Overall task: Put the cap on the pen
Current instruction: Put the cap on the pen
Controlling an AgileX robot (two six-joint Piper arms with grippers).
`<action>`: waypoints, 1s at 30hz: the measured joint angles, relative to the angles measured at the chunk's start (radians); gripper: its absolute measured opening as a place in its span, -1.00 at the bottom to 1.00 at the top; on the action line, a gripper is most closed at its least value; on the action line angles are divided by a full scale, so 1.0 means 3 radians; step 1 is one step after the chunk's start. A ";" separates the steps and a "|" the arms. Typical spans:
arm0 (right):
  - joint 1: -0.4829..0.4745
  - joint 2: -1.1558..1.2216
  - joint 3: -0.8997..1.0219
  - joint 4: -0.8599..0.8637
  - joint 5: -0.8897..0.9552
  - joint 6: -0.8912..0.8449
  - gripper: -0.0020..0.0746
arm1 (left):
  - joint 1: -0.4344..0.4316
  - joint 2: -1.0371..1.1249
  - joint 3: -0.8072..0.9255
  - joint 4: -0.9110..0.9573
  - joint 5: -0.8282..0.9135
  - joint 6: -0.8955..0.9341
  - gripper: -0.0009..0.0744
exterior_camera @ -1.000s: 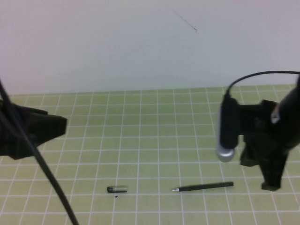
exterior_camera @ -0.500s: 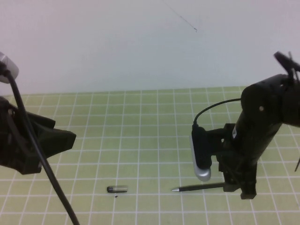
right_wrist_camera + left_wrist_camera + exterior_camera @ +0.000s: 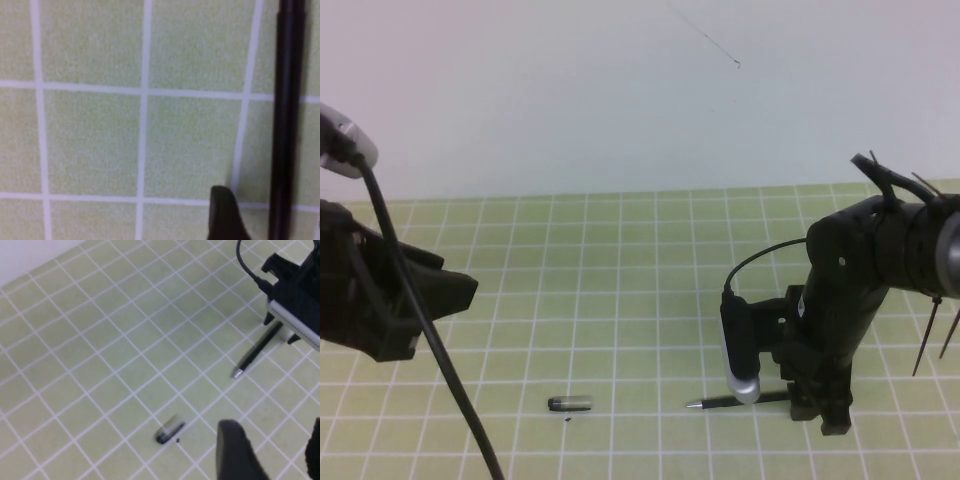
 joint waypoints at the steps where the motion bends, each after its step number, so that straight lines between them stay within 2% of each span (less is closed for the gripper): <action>1: -0.0008 0.0030 0.0000 0.0000 0.0000 0.0000 0.04 | 0.0000 0.0000 0.0000 0.0015 -0.0028 0.0028 -0.20; 4: -0.0008 0.0104 0.0000 -0.0030 0.0006 0.0000 0.04 | -0.0006 0.0014 0.0000 0.0017 -0.0125 0.0050 -0.20; 7: -0.0008 0.0111 -0.0006 -0.0037 0.0013 0.0000 -0.06 | -0.0006 0.0093 0.0000 0.0017 -0.0188 0.0043 -0.20; 12: -0.0008 0.0111 -0.0006 -0.0081 0.0013 -0.0015 -0.46 | -0.0006 0.0291 0.0000 0.0025 -0.0271 0.0002 -0.23; 16: -0.0008 0.0111 -0.0006 -0.0161 -0.0016 -0.0015 -0.76 | -0.0006 0.0435 0.0000 0.0037 -0.0333 0.0002 -0.47; 19: -0.0008 0.0111 -0.0006 -0.0222 -0.0054 -0.0008 -0.79 | -0.0006 0.0501 0.0000 0.0037 -0.0348 0.0052 -0.61; 22: -0.0008 0.0111 -0.0006 -0.0299 -0.0092 -0.0008 -0.79 | -0.0006 0.0568 0.0000 -0.0007 -0.0491 -0.0066 -0.60; 25: -0.0008 0.0089 -0.0006 -0.0344 -0.0116 0.0011 -0.80 | -0.0035 0.0675 -0.0023 -0.0046 -0.0501 -0.0110 -0.41; 30: -0.0008 -0.0073 -0.0035 -0.0344 -0.0129 0.0036 -0.80 | -0.0206 0.0950 -0.0184 0.0146 -0.0449 -0.0099 0.20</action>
